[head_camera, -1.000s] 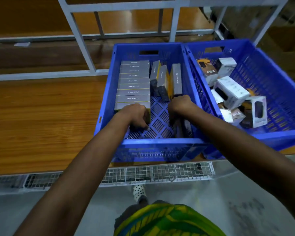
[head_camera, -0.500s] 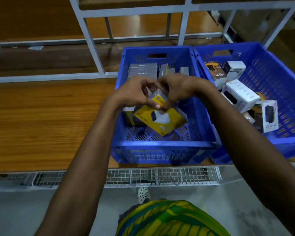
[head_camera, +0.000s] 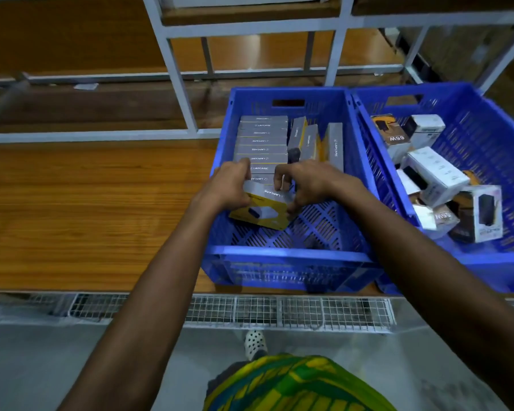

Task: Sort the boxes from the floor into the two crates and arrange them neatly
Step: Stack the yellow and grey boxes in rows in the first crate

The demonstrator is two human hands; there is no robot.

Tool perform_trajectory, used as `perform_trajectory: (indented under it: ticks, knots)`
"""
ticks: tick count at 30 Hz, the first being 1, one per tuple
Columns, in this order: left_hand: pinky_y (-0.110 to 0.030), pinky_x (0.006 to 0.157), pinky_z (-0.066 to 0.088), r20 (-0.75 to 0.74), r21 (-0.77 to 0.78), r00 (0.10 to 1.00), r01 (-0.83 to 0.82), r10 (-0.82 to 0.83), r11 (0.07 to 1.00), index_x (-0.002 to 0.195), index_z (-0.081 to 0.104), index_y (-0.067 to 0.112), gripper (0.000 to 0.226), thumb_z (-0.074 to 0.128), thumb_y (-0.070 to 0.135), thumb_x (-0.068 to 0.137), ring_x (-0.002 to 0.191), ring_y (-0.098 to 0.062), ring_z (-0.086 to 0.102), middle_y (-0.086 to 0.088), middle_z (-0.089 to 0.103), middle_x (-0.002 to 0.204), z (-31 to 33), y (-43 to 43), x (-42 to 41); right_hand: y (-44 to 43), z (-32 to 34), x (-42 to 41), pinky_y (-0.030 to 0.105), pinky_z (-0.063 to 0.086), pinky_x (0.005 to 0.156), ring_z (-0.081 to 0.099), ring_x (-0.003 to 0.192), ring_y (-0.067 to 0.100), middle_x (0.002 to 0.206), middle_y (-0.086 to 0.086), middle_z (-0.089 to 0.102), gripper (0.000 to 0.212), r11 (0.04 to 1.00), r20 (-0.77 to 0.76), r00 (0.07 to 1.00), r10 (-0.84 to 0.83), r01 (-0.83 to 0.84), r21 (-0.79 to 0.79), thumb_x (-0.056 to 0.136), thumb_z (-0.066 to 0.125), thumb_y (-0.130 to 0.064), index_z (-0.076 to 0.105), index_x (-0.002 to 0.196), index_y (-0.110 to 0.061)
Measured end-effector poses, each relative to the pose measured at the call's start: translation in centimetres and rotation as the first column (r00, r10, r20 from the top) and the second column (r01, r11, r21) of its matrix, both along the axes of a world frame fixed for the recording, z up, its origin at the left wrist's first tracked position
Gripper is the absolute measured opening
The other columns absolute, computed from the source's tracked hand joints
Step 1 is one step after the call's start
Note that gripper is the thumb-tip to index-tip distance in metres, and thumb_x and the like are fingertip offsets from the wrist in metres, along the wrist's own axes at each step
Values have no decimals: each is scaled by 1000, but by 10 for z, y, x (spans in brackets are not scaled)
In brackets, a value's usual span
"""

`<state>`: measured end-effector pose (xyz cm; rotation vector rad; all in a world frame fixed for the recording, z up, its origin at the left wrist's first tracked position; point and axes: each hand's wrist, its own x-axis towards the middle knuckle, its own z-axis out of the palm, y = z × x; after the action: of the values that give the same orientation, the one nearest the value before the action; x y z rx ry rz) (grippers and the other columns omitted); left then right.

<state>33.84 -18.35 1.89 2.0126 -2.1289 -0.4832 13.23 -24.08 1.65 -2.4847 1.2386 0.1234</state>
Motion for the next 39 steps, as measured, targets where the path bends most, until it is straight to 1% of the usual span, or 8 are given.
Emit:
perform_trajectory:
  ticks: [6, 12, 18, 21, 23, 25, 34, 39]
  knots:
    - [-48, 87, 49, 278, -35, 961, 12, -2, 999, 115, 58, 10, 55, 87, 33, 74, 117, -38, 50, -16, 41, 129, -2, 12, -21, 1, -23, 3, 36, 52, 67, 61, 80, 16, 89, -10, 64, 48, 999, 55, 998, 32, -30, -37, 54, 95, -33, 62, 90, -31]
    - [-41, 82, 51, 206, 42, 976, 58, -65, 997, 101, 68, 8, 33, 76, 32, 80, 106, -41, 63, -22, 66, 108, -13, 2, -34, 10, -37, 26, 30, 37, 66, 54, 76, 20, 84, 0, 59, 24, 982, 95, 987, 129, -113, -152, 70, 83, -28, 64, 83, -21]
    - [-41, 82, 51, 211, 59, 977, -1, -11, 998, 104, 64, 7, 28, 70, 23, 81, 107, -42, 61, -22, 61, 114, -22, 2, -36, -12, -29, 6, 29, 53, 62, 67, 63, 13, 74, 3, 72, 44, 954, 305, 916, -259, 195, 226, 60, 97, -39, 69, 79, -11]
    - [-43, 79, 51, 253, 35, 967, 18, -26, 999, 102, 63, 7, 25, 68, 17, 80, 104, -43, 62, -21, 63, 111, -23, 5, -34, -40, -30, -6, 42, 54, 91, 65, 107, 27, 117, 14, 67, 56, 803, 432, 708, -558, 593, 65, 78, 84, -49, 65, 112, -9]
    - [-42, 78, 52, 269, 29, 962, 39, -45, 999, 98, 65, 12, 22, 70, 21, 79, 100, -42, 64, -17, 65, 108, -22, 6, -30, -48, -37, -5, 54, 38, 112, 34, 140, 42, 151, 23, 34, 81, 639, 344, 589, -732, 768, 44, 85, 76, -43, 39, 145, -2]
    - [-40, 76, 52, 254, 25, 965, 68, -72, 997, 89, 66, 19, 16, 72, 24, 76, 96, -39, 66, -13, 67, 102, -22, 7, -28, -48, -44, 1, 56, 28, 117, 18, 147, 45, 158, 25, 16, 94, 603, 263, 577, -773, 797, 24, 85, 77, -36, 22, 152, -1]
    - [-33, 69, 48, 20, -84, 998, 58, -56, 995, 77, 59, 24, 17, 75, 30, 78, 89, -27, 66, 2, 72, 84, -28, 7, -23, -53, -69, 0, 47, 54, 82, 60, 116, 43, 131, 28, 56, 80, 556, 218, 604, -767, 795, -244, 92, 71, -22, 21, 151, -1]
    - [-38, 67, 50, -123, -286, 991, -93, 59, 954, 84, 58, 23, 10, 67, 24, 84, 83, -34, 65, -4, 70, 78, -23, 5, -22, -40, -10, -16, 50, 52, 92, 59, 118, 43, 126, 22, 62, 62, 589, 357, 611, -706, 787, -182, 85, 75, -32, 50, 134, -2]
